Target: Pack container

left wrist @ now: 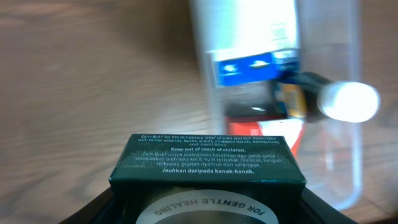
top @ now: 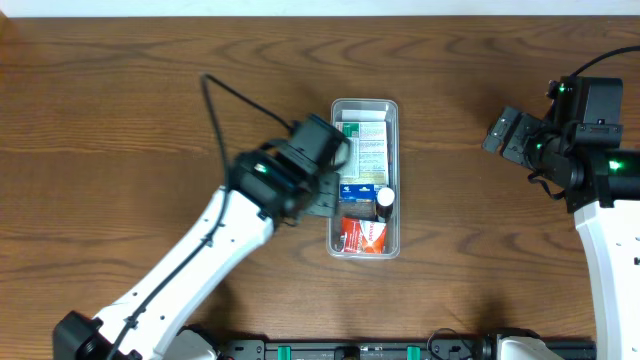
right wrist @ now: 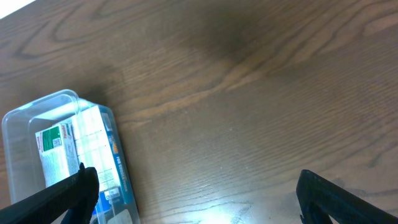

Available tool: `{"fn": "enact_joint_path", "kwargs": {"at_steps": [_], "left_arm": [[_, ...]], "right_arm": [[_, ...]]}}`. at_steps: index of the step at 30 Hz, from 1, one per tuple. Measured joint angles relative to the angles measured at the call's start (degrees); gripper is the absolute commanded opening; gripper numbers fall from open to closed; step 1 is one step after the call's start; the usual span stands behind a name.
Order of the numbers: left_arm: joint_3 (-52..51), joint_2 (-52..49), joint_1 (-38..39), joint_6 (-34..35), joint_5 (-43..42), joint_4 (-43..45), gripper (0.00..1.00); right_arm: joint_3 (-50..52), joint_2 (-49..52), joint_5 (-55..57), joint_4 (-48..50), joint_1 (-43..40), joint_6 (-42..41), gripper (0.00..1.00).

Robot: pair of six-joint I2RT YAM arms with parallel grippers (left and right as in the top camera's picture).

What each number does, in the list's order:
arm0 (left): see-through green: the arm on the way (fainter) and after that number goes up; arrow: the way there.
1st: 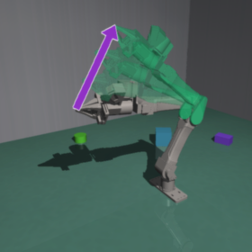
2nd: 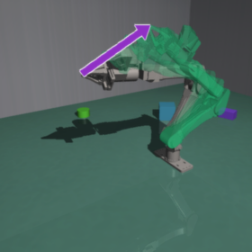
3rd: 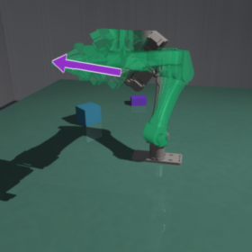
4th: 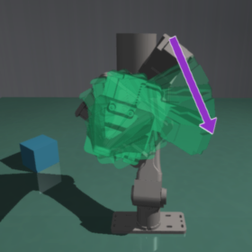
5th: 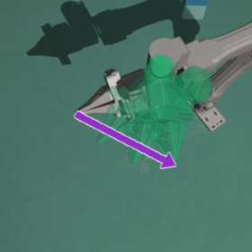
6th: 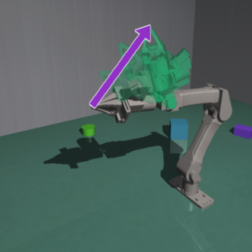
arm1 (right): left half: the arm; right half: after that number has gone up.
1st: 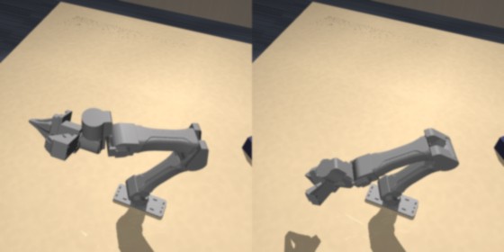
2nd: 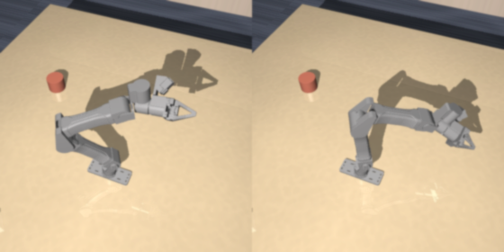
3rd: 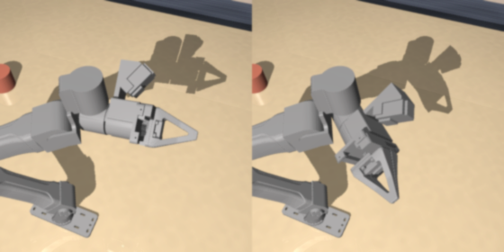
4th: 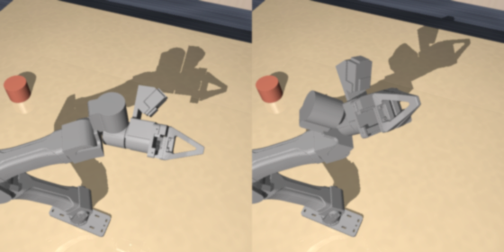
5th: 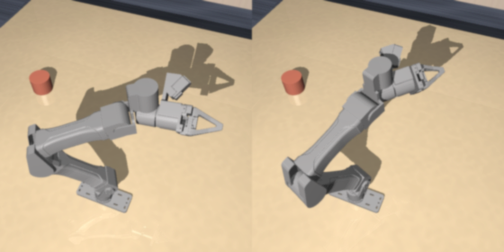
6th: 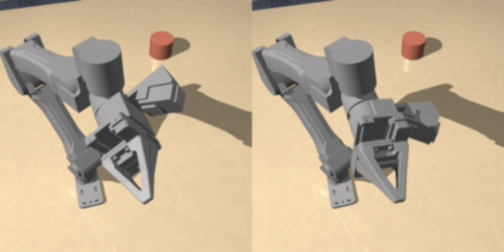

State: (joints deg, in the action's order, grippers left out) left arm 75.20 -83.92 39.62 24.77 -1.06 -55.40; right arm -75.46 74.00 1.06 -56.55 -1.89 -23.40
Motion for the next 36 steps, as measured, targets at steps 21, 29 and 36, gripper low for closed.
{"fn": "enact_joint_path", "kwargs": {"at_steps": [21,29,36], "left_arm": [[0.00,-13.53,15.65,13.18,1.16,6.05,0.98],[0.00,-13.53,16.50,14.86,1.29,6.03,0.98],[0.00,-11.26,15.45,15.28,2.99,2.34,0.98]], "right_arm": [[0.00,0.00,0.00,0.00,0.00,0.00,0.99],[0.00,0.00,0.00,0.00,0.00,0.00,0.99],[0.00,0.00,0.00,0.00,0.00,0.00,0.99]]}}
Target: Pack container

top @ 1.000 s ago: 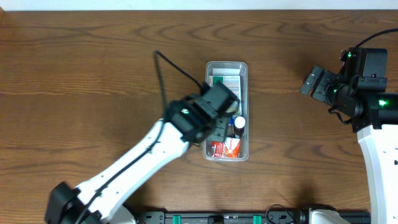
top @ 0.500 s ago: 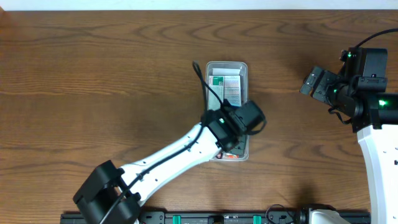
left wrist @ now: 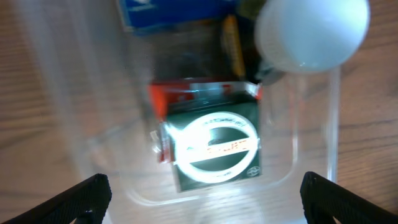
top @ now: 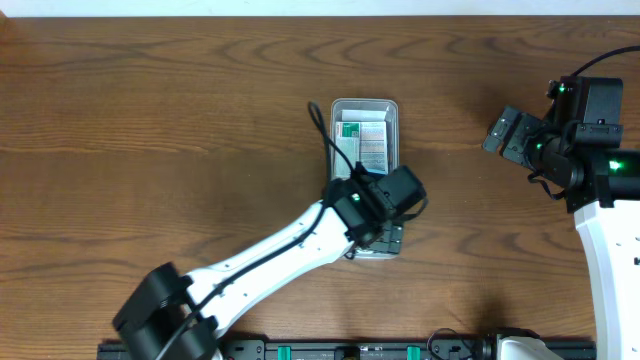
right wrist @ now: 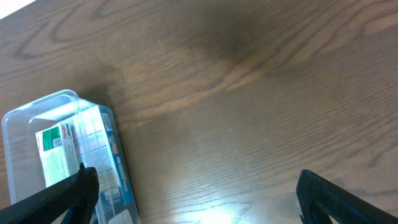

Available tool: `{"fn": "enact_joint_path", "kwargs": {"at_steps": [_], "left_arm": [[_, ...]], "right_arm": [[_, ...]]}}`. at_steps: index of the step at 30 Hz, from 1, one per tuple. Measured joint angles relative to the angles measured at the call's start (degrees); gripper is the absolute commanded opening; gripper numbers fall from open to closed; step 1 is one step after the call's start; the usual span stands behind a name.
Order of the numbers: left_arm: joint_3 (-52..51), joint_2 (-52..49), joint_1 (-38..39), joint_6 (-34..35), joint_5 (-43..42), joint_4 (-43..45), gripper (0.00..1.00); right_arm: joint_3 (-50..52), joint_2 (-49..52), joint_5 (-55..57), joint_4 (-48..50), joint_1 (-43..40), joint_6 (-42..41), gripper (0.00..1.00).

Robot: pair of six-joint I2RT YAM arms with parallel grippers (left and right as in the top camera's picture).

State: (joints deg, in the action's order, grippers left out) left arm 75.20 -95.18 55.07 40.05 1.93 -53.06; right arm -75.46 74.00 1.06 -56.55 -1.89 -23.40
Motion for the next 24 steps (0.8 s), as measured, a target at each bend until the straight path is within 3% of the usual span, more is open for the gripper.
{"fn": "enact_joint_path", "kwargs": {"at_steps": [9,17,24], "left_arm": [[3.43,21.44,-9.35,-2.36,11.17,-14.08,0.98],[4.74,44.37,-20.11,-7.54,23.23,-16.68,0.98],[4.85,52.00,-22.08,-11.02,26.77,-17.49,0.98]], "right_arm": [[0.00,0.00,0.00,0.02,0.00,0.00,0.99],[0.00,0.00,0.00,0.00,0.00,0.00,0.99],[0.00,0.00,0.00,0.02,0.00,0.00,0.99]]}}
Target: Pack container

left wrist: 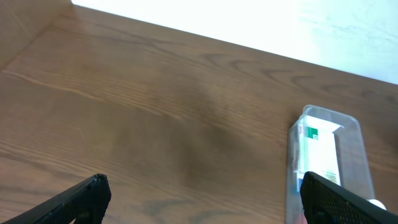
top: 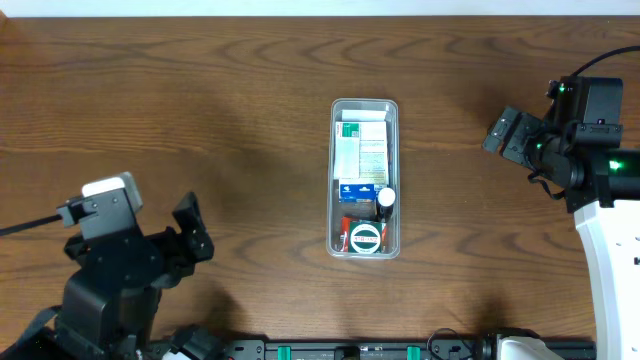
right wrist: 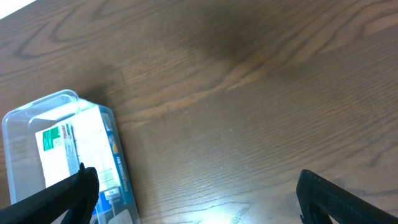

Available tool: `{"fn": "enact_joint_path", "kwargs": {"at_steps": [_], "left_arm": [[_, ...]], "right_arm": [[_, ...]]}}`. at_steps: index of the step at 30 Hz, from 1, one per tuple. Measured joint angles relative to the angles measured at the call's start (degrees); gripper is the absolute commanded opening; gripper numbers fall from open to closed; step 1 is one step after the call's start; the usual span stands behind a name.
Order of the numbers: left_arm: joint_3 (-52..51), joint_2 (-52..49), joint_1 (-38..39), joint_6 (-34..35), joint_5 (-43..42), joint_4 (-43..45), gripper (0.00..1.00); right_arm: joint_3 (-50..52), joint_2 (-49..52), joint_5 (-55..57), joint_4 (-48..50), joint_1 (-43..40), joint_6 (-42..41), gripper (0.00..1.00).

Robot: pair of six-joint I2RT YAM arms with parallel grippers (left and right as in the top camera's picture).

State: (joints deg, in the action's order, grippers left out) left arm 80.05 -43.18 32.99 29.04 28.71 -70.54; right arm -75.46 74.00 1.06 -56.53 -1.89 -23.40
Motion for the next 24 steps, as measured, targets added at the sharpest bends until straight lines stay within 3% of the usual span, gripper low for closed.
{"fn": "enact_joint_path", "kwargs": {"at_steps": [24], "left_arm": [[0.00,0.46,0.00,-1.05,0.46,-1.29,0.98]], "right_arm": [[0.00,-0.22,0.00,-0.09,0.15,0.00,0.99]]}}
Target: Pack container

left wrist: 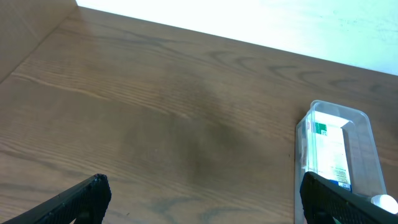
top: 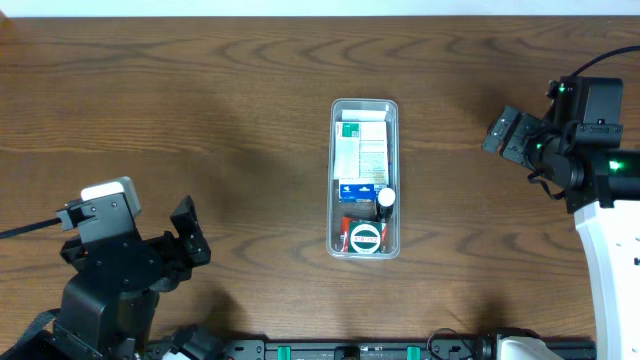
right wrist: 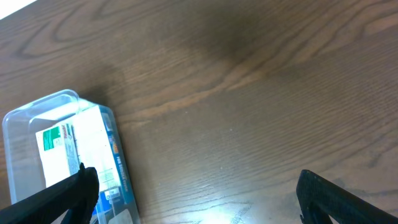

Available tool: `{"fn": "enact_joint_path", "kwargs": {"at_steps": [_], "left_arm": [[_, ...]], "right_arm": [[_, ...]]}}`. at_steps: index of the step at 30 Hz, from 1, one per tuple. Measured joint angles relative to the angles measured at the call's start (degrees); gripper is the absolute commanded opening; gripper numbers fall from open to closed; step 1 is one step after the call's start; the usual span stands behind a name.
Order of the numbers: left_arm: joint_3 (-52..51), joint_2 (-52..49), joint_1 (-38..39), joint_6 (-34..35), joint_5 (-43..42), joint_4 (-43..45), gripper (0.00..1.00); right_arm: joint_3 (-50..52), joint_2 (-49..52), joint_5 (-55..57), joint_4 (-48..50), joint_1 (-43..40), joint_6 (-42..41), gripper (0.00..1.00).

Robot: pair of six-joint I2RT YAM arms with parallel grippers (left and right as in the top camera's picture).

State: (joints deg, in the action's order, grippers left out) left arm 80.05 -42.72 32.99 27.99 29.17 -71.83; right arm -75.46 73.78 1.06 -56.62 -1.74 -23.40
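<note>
The clear plastic container (top: 364, 178) stands mid-table. It holds a white-and-green box (top: 362, 150), a blue box (top: 357, 190), a white-capped bottle (top: 386, 200), a red packet (top: 344, 224) and a dark green box with a round white label (top: 364, 238) at its near end. My left gripper (top: 190, 232) is far off at the lower left, open and empty. In the left wrist view its fingers (left wrist: 81, 199) frame bare wood, with the container (left wrist: 339, 146) to the right. My right gripper (top: 503, 132) hangs open at the right, with the container (right wrist: 62, 149) at the left.
Brown wooden table (top: 200, 110) all round the container. The left arm's body (top: 110, 280) fills the lower left corner. The right arm's body (top: 600, 170) stands along the right edge. A black rail (top: 380, 350) runs along the front edge.
The left arm has shifted very slightly at the lower left, so the container sits a little further right in its wrist view. The container, its contents and the right arm are unchanged.
My left gripper was shut on the dark green box just beside the container. Then it was open over the container's near end, with the box lying inside on the red packet. After that the arm was back at the lower left, where it remains. The right arm stayed still.
</note>
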Motion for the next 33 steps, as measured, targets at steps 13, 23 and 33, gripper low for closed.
{"fn": "enact_joint_path", "kwargs": {"at_steps": [13,23,33], "left_arm": [[0.00,-0.04,0.00,0.00,0.24,0.02,0.98],[0.02,-0.04,0.00,-0.02,0.46,-0.02,0.98],[0.02,-0.04,0.00,-0.02,0.46,-0.02,0.98]], "right_arm": [[10.34,-18.84,-0.85,14.19,4.50,12.11,0.99],[40.13,-46.38,-0.52,20.98,4.68,16.55,0.99],[55.95,-69.02,0.22,19.34,4.68,16.94,0.99]]}}
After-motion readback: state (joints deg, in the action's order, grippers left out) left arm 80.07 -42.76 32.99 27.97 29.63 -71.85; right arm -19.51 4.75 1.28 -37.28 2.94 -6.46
